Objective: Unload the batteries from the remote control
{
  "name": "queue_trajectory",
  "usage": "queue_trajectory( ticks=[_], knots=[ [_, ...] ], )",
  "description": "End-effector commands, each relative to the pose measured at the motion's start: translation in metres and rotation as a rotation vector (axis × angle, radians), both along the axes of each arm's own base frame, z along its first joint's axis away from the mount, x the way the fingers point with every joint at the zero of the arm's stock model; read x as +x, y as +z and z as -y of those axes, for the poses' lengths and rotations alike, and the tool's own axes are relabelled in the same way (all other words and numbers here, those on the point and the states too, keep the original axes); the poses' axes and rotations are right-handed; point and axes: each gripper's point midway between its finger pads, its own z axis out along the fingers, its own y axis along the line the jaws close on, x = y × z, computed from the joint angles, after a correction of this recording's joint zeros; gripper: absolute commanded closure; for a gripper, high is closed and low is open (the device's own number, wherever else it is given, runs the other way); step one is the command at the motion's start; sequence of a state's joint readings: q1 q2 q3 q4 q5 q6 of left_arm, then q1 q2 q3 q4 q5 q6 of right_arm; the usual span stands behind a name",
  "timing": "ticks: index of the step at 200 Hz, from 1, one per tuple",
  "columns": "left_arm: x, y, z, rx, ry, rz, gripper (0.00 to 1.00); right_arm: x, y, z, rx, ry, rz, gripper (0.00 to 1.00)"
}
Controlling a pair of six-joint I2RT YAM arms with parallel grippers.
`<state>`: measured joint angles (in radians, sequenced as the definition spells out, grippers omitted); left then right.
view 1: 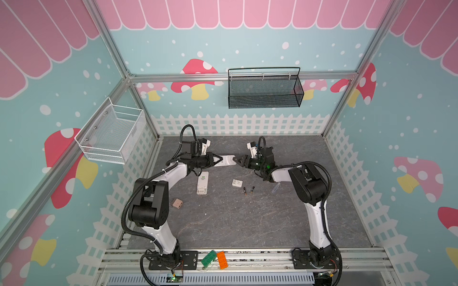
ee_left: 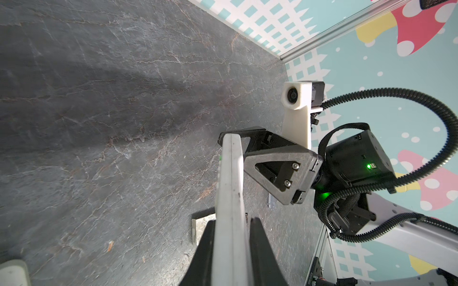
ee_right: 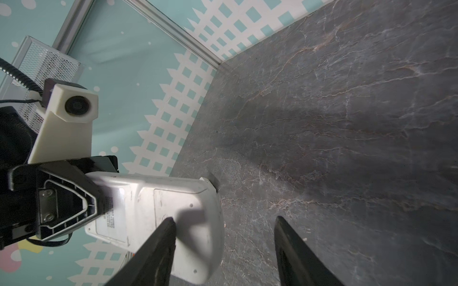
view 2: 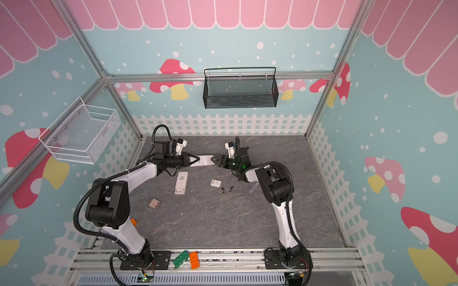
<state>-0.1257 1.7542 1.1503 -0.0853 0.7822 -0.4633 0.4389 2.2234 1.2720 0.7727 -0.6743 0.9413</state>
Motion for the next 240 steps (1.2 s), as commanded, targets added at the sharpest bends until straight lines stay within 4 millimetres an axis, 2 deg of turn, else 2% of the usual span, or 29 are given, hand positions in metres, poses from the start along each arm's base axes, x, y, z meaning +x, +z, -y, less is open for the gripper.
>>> queue_trajectory(
  ticks=[1,19,34,107,136,182,240],
  knots=[
    [0.006,0.013,0.006,-0.02,-0.027,0.047,1.0,-0.006,-0.014,-0.012,0.017,0.039,-0.036,0.39],
    [0.007,0.011,0.006,-0.014,-0.025,0.038,1.0,-0.015,-0.007,-0.02,0.035,0.086,-0.01,0.39],
    [0.006,0.011,0.007,-0.015,-0.029,0.047,1.0,-0.019,-0.009,-0.022,0.032,0.105,-0.005,0.4],
    [0.006,0.011,0.01,-0.002,-0.04,0.038,1.0,-0.018,-0.016,-0.021,0.028,0.075,-0.027,0.49],
    [0.005,0.017,0.014,-0.009,-0.054,0.059,1.0,-0.019,-0.033,-0.018,-0.011,0.061,-0.052,0.54],
    [0.005,0.021,0.013,-0.008,-0.058,0.07,1.0,-0.02,-0.047,-0.012,-0.061,0.031,-0.069,0.59],
    [0.004,0.019,0.015,-0.017,-0.058,0.059,1.0,-0.027,-0.013,-0.029,0.034,0.119,-0.024,0.52]
  ],
)
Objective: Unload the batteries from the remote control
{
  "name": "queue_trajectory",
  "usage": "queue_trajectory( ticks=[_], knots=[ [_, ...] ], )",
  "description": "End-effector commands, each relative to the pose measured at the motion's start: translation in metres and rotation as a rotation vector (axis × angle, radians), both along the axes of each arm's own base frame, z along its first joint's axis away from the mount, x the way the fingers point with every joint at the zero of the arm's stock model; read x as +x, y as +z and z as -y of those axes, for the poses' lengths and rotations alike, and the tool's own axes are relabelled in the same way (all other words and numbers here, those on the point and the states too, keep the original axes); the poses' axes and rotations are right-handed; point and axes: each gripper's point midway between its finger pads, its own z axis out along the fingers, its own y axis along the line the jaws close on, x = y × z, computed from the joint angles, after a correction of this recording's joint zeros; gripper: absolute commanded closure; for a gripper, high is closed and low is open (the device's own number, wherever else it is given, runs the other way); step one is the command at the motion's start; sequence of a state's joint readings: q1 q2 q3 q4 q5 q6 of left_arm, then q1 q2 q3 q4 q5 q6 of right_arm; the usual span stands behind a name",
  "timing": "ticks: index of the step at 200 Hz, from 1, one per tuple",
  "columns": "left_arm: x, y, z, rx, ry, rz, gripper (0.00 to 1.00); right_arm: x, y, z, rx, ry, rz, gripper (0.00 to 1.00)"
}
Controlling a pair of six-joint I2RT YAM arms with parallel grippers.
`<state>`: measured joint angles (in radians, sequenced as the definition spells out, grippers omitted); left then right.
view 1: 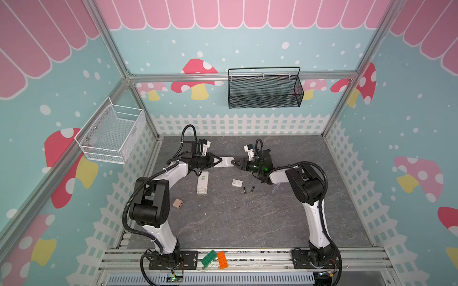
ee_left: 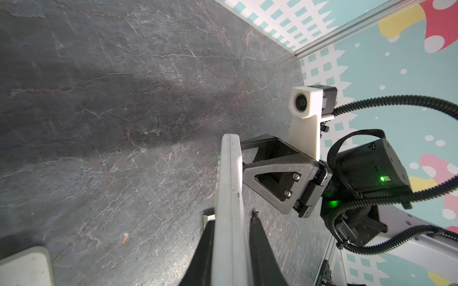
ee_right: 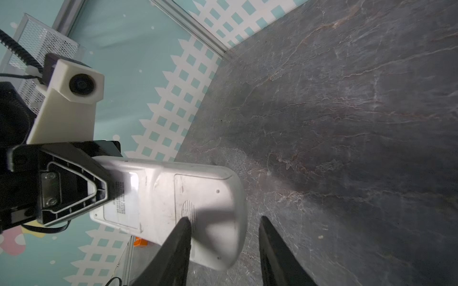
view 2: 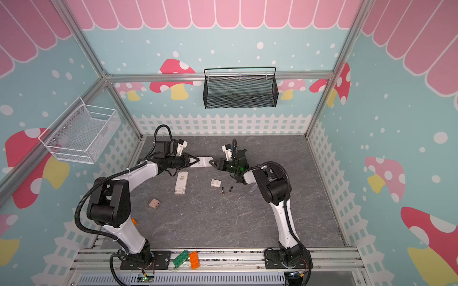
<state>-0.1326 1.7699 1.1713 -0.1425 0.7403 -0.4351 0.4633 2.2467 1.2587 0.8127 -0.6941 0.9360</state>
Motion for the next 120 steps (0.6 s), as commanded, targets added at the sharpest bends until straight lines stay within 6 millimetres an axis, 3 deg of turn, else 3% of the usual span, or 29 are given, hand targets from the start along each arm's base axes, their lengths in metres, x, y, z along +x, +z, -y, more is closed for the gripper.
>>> queue_trajectory(
  ticks=[1,51,120],
  knots=[
    [0.003,0.03,0.018,-0.065,-0.072,0.085,1.0,-0.015,-0.003,-0.017,0.032,0.077,-0.03,0.52],
    [0.002,0.032,0.024,-0.071,-0.094,0.089,1.0,-0.019,-0.009,-0.022,0.036,0.098,-0.04,0.54],
    [-0.001,0.034,0.03,-0.073,-0.119,0.105,1.0,-0.008,-0.025,-0.018,-0.036,0.021,-0.032,0.63]
  ],
)
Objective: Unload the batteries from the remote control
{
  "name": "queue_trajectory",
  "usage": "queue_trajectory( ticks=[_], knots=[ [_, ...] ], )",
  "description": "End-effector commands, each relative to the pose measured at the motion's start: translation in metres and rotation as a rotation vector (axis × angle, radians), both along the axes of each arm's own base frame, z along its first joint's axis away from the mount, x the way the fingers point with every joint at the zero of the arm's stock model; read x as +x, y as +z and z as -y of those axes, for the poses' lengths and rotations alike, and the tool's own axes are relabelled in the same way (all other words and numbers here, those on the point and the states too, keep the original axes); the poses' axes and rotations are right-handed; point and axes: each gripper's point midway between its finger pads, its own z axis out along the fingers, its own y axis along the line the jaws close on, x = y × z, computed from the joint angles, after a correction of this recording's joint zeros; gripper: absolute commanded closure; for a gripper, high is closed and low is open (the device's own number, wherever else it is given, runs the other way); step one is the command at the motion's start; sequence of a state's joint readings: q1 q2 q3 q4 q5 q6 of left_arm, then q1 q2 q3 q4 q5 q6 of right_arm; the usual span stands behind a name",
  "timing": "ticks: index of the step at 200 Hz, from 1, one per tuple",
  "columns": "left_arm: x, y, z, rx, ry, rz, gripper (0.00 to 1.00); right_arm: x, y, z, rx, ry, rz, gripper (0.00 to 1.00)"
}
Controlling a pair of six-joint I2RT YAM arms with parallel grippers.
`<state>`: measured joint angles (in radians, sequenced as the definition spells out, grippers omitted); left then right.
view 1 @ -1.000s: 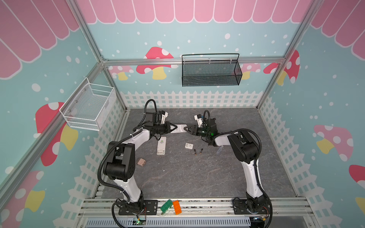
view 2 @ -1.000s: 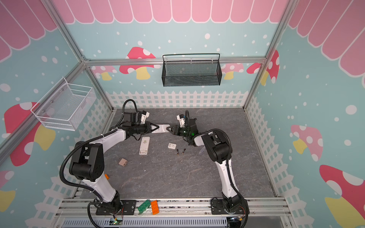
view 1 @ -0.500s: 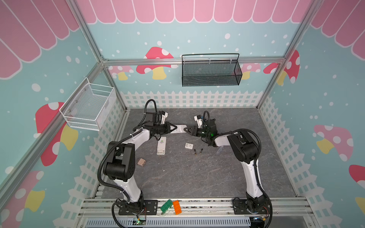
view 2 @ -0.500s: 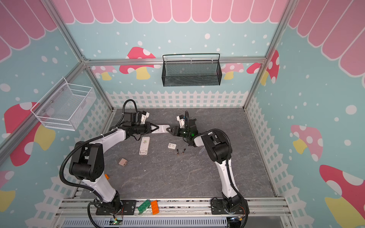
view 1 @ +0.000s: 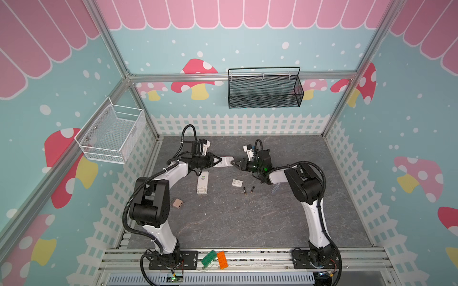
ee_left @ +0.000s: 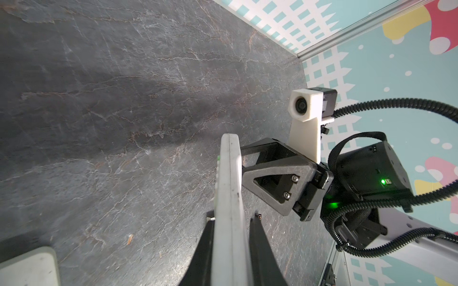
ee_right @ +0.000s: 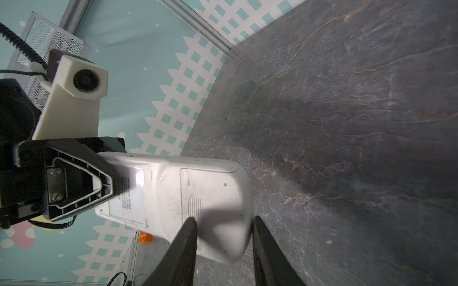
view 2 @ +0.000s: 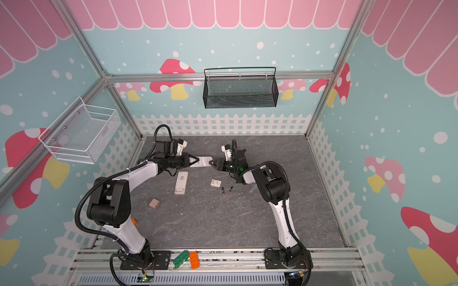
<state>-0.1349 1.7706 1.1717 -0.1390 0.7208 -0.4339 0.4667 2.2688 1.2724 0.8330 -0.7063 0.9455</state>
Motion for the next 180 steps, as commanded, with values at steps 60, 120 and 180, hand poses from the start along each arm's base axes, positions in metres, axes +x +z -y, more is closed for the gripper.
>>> queue_trajectory(
  ticks=[60,120,180],
  knots=[
    [-0.012,0.039,0.04,-0.135,-0.192,0.12,1.0,-0.023,0.016,-0.027,0.135,0.159,-0.002,0.54],
    [-0.014,0.039,0.046,-0.132,-0.209,0.119,1.0,-0.022,0.012,-0.02,0.103,0.109,0.013,0.72],
    [-0.023,0.047,0.051,-0.155,-0.267,0.155,1.0,-0.039,0.046,-0.025,0.196,0.243,0.064,0.54]
  ],
)
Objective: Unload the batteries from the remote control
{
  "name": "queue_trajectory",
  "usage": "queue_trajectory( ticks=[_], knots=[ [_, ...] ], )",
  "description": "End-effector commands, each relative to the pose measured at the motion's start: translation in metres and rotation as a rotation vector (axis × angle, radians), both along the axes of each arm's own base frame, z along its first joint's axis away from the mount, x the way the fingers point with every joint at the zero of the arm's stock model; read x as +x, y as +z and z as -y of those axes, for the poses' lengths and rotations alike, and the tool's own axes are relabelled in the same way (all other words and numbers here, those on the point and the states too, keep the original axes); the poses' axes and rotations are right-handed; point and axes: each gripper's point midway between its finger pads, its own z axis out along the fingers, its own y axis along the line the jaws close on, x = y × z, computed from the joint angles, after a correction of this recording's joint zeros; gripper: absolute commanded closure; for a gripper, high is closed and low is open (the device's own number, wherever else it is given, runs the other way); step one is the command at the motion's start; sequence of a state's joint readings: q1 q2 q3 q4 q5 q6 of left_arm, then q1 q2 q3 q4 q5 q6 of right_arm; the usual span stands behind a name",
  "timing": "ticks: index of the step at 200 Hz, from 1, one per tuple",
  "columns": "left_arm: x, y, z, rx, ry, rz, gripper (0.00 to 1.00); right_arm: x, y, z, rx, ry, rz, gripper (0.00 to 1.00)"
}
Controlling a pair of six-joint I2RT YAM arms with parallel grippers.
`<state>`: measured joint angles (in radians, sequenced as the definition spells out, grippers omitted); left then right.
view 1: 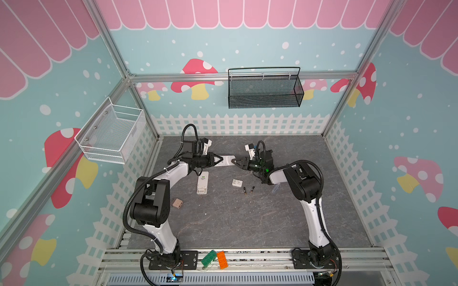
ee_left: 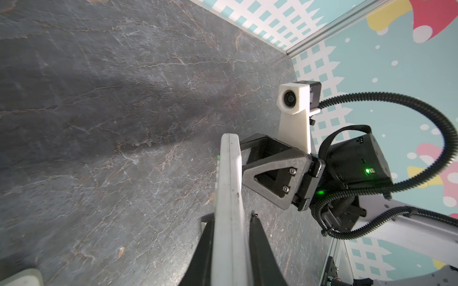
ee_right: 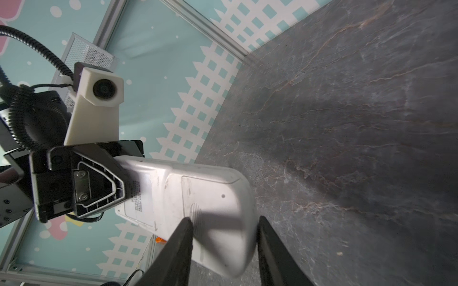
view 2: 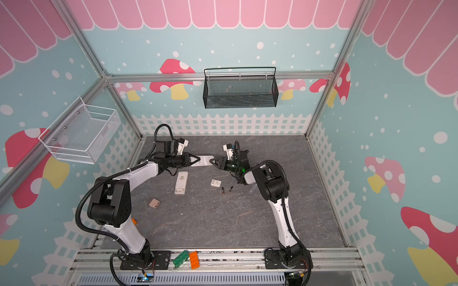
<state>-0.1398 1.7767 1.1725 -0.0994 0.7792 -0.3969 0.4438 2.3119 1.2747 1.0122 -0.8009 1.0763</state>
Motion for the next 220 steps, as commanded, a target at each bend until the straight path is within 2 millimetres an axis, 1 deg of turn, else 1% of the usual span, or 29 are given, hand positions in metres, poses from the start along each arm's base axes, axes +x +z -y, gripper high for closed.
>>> queue_trajectory(
  ticks=[1,15,38,46,60,80,87,96,107,115,128,143,166,181,192,220],
  knots=[
    [-0.021,0.039,0.042,-0.127,-0.204,0.097,1.0,-0.038,0.032,-0.027,0.078,0.185,0.077,0.54],
    [-0.023,0.041,0.043,-0.138,-0.21,0.098,1.0,-0.04,0.034,-0.026,0.08,0.19,0.079,0.56],
    [-0.027,0.043,0.048,-0.149,-0.235,0.106,1.0,-0.05,0.047,-0.023,0.119,0.219,0.092,0.57],
    [-0.028,0.045,0.05,-0.155,-0.245,0.114,1.0,-0.051,0.049,-0.022,0.124,0.219,0.094,0.6],
    [-0.03,0.047,0.052,-0.177,-0.256,0.11,1.0,-0.05,0.051,-0.021,0.125,0.207,0.089,0.68],
    [-0.031,0.048,0.056,-0.176,-0.267,0.11,1.0,-0.053,0.061,-0.019,0.124,0.2,0.122,0.74],
    [-0.033,0.047,0.058,-0.17,-0.274,0.115,1.0,-0.053,0.061,-0.018,0.114,0.195,0.129,0.77],
    [-0.034,0.047,0.059,-0.167,-0.28,0.116,1.0,-0.048,0.056,-0.015,0.082,0.168,0.128,0.81],
    [-0.033,0.049,0.057,-0.16,-0.271,0.118,1.0,-0.043,0.048,-0.011,0.032,0.133,0.111,0.87],
    [-0.031,0.049,0.056,-0.14,-0.257,0.115,1.0,-0.041,0.045,-0.009,-0.001,0.109,0.112,0.89],
    [-0.027,0.044,0.052,-0.081,-0.222,0.108,1.0,-0.04,0.046,-0.006,-0.045,0.091,0.134,0.89],
    [-0.02,0.034,0.042,-0.002,-0.162,0.091,1.0,-0.039,0.042,-0.003,-0.093,0.07,0.137,0.89],
    [-0.01,0.021,0.029,0.118,-0.077,0.056,1.0,-0.041,0.044,0.003,-0.121,0.036,0.128,0.9],
    [-0.011,0.018,0.029,0.166,-0.078,0.068,1.0,-0.042,0.043,0.007,-0.14,0.023,0.134,0.92],
    [-0.011,0.015,0.028,0.198,-0.075,0.072,1.0,-0.041,0.037,0.008,-0.163,0.02,0.123,0.92],
    [-0.007,0.009,0.018,0.271,-0.035,0.065,1.0,-0.044,0.037,0.01,-0.173,0.018,0.124,0.92]
  ],
)
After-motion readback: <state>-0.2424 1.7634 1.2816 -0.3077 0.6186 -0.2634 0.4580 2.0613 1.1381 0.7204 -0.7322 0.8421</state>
